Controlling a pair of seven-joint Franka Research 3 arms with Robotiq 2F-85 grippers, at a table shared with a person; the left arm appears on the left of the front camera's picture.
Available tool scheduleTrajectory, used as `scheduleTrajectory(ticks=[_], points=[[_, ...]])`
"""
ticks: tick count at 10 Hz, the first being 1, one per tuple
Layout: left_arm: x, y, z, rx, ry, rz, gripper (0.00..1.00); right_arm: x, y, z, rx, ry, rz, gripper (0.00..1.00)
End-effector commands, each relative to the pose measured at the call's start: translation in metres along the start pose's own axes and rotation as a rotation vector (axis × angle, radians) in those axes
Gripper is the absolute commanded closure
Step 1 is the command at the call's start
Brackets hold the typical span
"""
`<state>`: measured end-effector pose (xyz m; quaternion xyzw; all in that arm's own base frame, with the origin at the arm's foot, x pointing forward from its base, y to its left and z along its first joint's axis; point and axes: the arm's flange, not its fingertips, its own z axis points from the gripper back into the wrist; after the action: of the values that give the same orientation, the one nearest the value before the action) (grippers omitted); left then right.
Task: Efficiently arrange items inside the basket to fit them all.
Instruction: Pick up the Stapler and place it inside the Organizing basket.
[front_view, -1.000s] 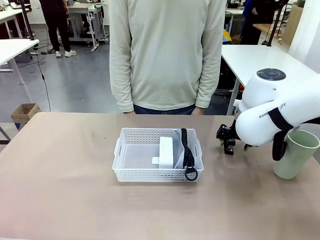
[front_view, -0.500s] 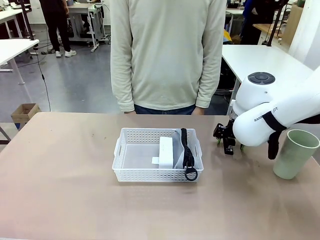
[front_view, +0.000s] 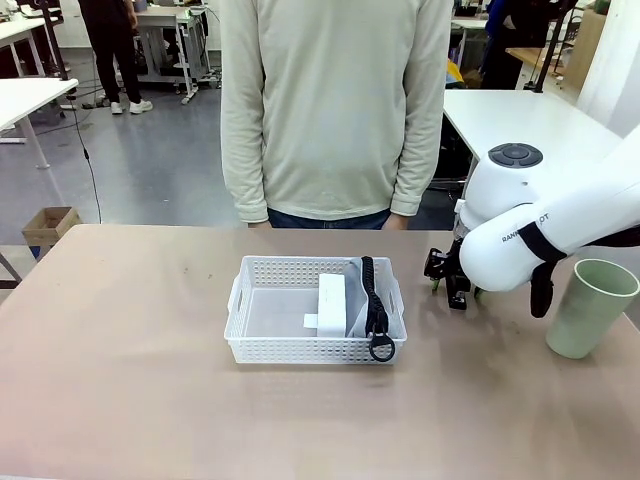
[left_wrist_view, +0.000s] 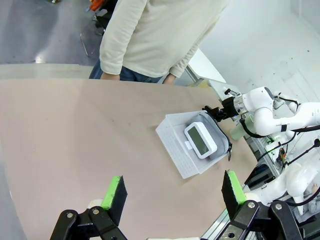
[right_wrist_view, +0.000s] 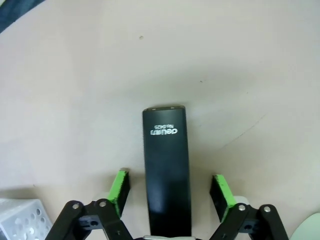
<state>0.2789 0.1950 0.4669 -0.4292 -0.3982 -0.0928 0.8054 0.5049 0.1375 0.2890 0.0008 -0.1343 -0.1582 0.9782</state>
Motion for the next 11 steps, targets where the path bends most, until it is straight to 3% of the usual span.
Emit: scheduleTrajectory(ticks=[1,3,4,6,11], points=[[-0.0008,-0.0018,0.0015,-0.013,-0.011,-0.003,0.00,0.0007,0.0044,-0.0035,0.003,0.046,0.016,1.00],[-0.0008,-0.0018,0.0015,-0.013,-0.011,-0.003,0.00,0.0004,0.0056,-0.0036,0.003,0.062,0.031,1.00],[-0.0008,-0.0018,0.0015,-0.013,-0.011,-0.003,0.00,0.0002,0.0055,-0.0038,0.001,0.071,0.039,0.81],[-0.0008,-0.0018,0.0015,-0.013,-0.011,-0.003,0.00,0.0002,0.0057,-0.0045,-0.001,0.090,0.046,1.00],[-0.0008,-0.0018,0.0015,-0.013,-0.011,-0.003,0.00,0.0005,0.0050,-0.0046,-0.005,0.114,0.058,1.00]])
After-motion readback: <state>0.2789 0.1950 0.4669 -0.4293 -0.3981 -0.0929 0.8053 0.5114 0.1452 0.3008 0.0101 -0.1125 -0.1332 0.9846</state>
